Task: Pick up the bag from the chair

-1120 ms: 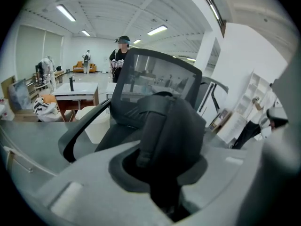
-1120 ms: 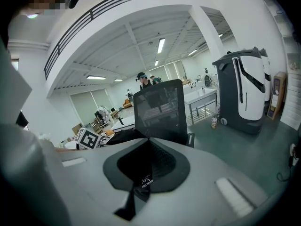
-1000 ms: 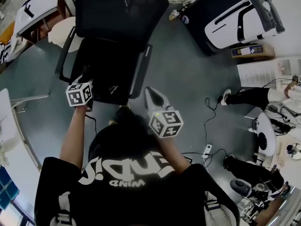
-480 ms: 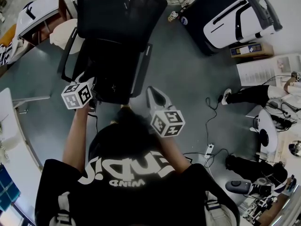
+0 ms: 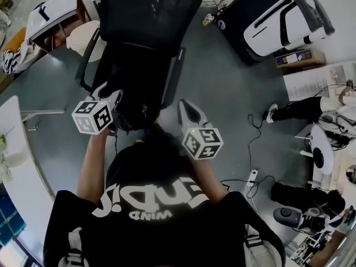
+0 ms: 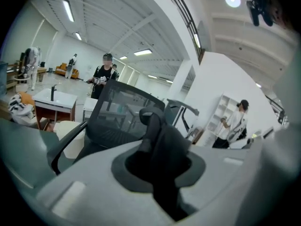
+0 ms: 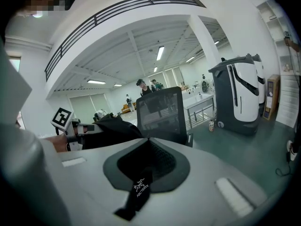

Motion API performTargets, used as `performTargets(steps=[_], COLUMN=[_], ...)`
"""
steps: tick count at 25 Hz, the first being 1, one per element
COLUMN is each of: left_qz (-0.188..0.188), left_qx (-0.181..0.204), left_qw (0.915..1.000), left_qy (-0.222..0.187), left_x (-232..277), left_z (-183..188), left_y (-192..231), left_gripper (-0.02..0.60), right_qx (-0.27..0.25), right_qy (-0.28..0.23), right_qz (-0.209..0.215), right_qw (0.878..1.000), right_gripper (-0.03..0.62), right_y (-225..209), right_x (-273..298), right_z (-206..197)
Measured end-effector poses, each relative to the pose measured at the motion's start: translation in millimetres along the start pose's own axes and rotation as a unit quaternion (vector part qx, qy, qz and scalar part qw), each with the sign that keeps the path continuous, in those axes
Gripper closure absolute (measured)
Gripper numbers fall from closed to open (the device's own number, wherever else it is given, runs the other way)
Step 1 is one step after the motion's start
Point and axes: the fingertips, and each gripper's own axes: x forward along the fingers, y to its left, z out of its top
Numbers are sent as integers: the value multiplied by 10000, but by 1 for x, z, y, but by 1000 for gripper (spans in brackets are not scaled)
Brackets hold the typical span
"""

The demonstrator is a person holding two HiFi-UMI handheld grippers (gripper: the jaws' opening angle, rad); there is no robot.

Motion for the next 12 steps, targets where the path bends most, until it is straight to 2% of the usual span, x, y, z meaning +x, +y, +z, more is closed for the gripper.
performTargets(steps=[5, 12], left_qz=[-359, -586], left_qx=[185, 196], left_qw=[9990, 9968], left_qy=[-183, -499], left_x=[-41, -95], left_z=[7, 8], left_y=[-37, -74], left_gripper=[518, 518], right_qx=[-17, 53], right_qy=[-100, -231], right_qz=[-62, -180], right_qw=[9999, 9996], right_gripper=[594, 594], right_y=[17, 37], right_x=[-28, -83], right_z=[-12, -35])
